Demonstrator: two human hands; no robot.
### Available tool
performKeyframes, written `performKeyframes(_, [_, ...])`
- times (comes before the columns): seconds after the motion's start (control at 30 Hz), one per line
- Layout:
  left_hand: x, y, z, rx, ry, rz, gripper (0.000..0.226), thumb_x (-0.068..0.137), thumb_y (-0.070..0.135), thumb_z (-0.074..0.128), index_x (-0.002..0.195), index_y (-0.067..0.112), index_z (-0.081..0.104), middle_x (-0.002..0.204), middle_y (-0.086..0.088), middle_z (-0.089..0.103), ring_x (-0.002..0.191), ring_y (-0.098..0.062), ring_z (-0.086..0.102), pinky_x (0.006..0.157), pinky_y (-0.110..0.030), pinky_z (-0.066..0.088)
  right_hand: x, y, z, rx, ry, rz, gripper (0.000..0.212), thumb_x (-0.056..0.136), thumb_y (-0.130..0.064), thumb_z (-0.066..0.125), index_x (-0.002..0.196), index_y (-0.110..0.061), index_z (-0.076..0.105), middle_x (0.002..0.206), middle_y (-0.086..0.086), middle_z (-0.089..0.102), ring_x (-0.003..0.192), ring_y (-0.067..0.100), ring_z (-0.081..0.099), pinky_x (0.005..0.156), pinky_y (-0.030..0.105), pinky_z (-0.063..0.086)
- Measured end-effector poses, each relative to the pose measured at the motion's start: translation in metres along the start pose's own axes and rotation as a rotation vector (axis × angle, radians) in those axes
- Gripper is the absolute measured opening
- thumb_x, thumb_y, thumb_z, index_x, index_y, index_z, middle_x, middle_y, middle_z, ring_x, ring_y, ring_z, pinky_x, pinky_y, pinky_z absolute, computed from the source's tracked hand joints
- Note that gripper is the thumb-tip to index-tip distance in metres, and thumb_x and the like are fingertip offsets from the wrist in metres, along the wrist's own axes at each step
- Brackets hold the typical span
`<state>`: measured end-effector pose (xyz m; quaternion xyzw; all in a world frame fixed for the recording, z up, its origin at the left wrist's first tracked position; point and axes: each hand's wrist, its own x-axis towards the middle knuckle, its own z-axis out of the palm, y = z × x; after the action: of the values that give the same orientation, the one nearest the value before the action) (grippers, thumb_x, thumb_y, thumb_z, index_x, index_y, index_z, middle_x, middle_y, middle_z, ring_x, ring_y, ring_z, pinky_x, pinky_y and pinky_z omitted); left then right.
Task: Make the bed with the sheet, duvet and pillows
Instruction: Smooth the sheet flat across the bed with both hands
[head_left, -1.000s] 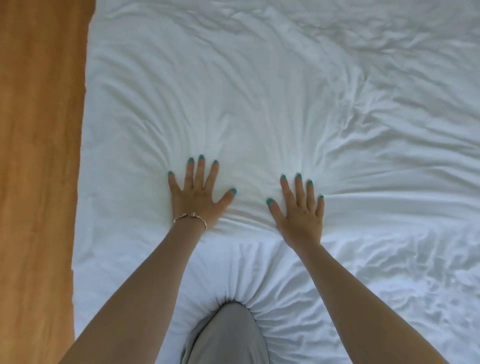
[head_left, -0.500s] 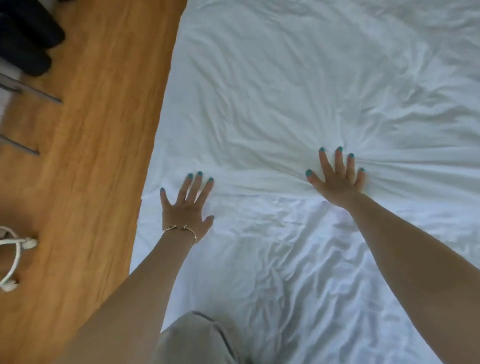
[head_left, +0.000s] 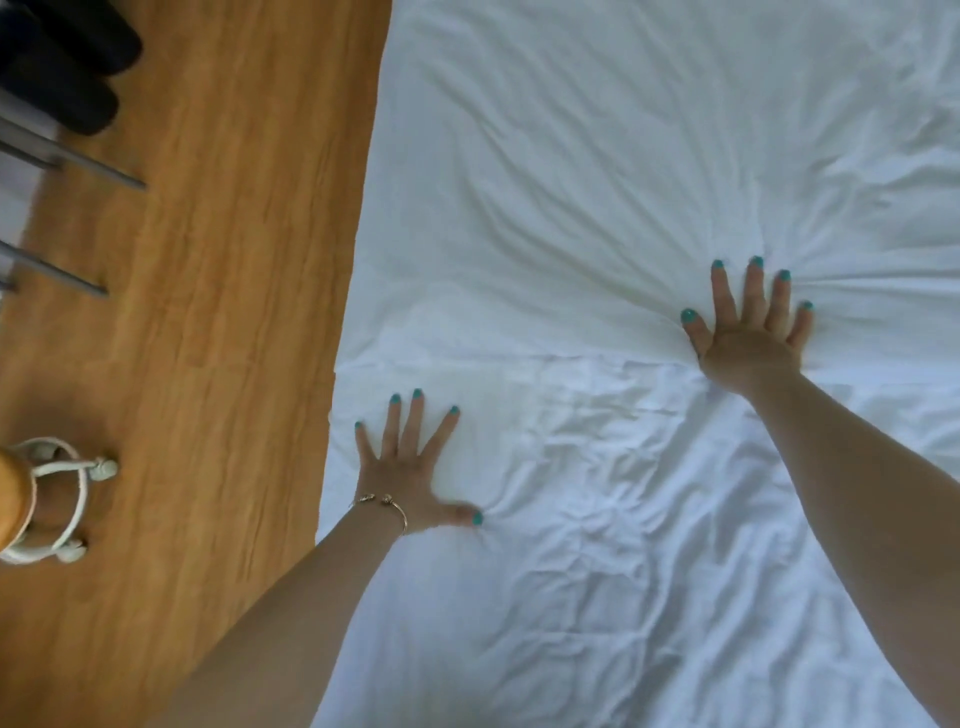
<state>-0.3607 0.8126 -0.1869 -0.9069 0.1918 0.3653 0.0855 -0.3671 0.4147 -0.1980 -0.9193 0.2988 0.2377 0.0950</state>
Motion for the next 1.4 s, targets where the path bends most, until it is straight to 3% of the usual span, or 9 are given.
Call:
performKeyframes(0.2, [0.036,-0.019,0.002,-0.041,-0.014,0.175,0.144,0.035,0.096,0.051,0.125,0.044,-0.049,0.135,-0.002,-0.058,0.126,-0.029,-0.053,0.101,-0.069,-0.022,-0.113,-0.073,0.083,0.208,0.073,0.223,0.057,0.094,-0.056,-0.003,0.138,-0.041,-0.036,0.158,-0.003,-0.029,0.146,0.023,-0.023,0.118,0.052,-0.008])
performKeyframes(0.37, [0.044,-0.034,0.008,-0.042,0.072,0.356,0.115,0.059,0.095,0.033,0.129,0.046,-0.044,0.139,0.0,-0.055,0.129,-0.028,-0.049,0.097,-0.064,-0.031,-0.183,-0.195,0.14,0.332,0.219,0.379,0.053,0.094,-0.053,-0.005,0.143,-0.047,-0.026,0.155,-0.017,-0.025,0.148,0.014,-0.017,0.117,0.044,-0.01])
performKeyframes(0.53, [0.039,-0.112,0.02,0.044,0.258,0.775,0.072,0.089,0.067,0.031,0.152,0.039,0.01,0.162,0.003,-0.004,0.149,-0.018,-0.004,0.116,-0.056,0.006,-0.275,-0.289,0.184,0.298,0.101,0.406,0.058,0.094,-0.053,0.005,0.148,-0.048,-0.017,0.16,-0.012,-0.015,0.149,0.015,-0.012,0.119,0.044,-0.004])
performKeyframes(0.63, [0.037,-0.148,-0.005,0.252,0.113,0.911,0.063,0.095,0.054,0.032,0.152,0.038,0.009,0.161,0.007,-0.004,0.149,-0.016,-0.003,0.118,-0.05,0.008,-0.299,-0.326,0.176,0.367,0.032,0.484,0.057,0.1,-0.046,0.024,0.153,-0.043,0.003,0.163,-0.007,0.002,0.15,0.022,0.001,0.12,0.046,0.009])
performKeyframes(0.8, [0.034,-0.182,-0.067,0.196,0.049,0.826,0.061,0.096,0.015,0.04,0.151,0.031,0.019,0.159,0.005,0.014,0.146,-0.017,0.011,0.119,-0.047,0.008,-0.272,-0.35,0.117,0.713,-0.039,0.627,0.065,0.095,-0.036,0.047,0.152,-0.042,0.015,0.161,0.006,0.007,0.144,0.036,0.011,0.115,0.049,0.023])
performKeyframes(0.93, [0.04,-0.189,-0.116,0.095,0.186,0.8,0.066,0.092,0.007,0.044,0.149,0.033,0.025,0.156,0.006,0.022,0.144,-0.015,0.015,0.116,-0.051,0.016,-0.268,-0.377,0.072,1.065,0.003,0.454,0.078,0.094,-0.031,0.057,0.153,-0.041,0.007,0.153,0.014,0.021,0.14,0.036,0.022,0.111,0.048,0.026])
performKeyframes(1.13, [0.101,-0.165,-0.19,0.282,0.206,0.883,0.062,0.1,0.028,0.044,0.149,0.043,0.009,0.159,0.007,0.003,0.147,-0.021,-0.004,0.115,-0.06,0.01,-0.224,-0.399,0.029,1.527,0.284,0.611,0.096,0.087,-0.029,0.07,0.152,-0.038,0.001,0.13,0.008,0.048,0.097,0.015,0.057,0.081,0.026,0.044])
performKeyframes(1.27, [0.167,-0.121,-0.232,0.383,0.225,0.975,0.066,0.101,0.032,0.038,0.147,0.05,-0.006,0.158,0.007,-0.021,0.144,-0.03,-0.023,0.11,-0.07,0.001,-0.139,-0.422,0.022,1.711,0.372,0.886,0.109,0.077,-0.036,0.08,0.149,-0.03,-0.002,0.125,0.005,0.045,0.111,0.021,0.049,0.09,0.031,0.041])
performKeyframes(1.4, [0.198,-0.1,-0.259,0.521,0.184,1.072,0.081,0.093,0.051,0.049,0.144,0.053,-0.013,0.155,0.004,-0.03,0.14,-0.036,-0.031,0.106,-0.072,-0.006,-0.094,-0.441,0.009,1.801,0.531,1.108,0.082,0.082,-0.027,0.077,0.133,-0.025,0.013,0.107,-0.003,0.05,0.094,0.013,0.056,0.076,0.023,0.047])
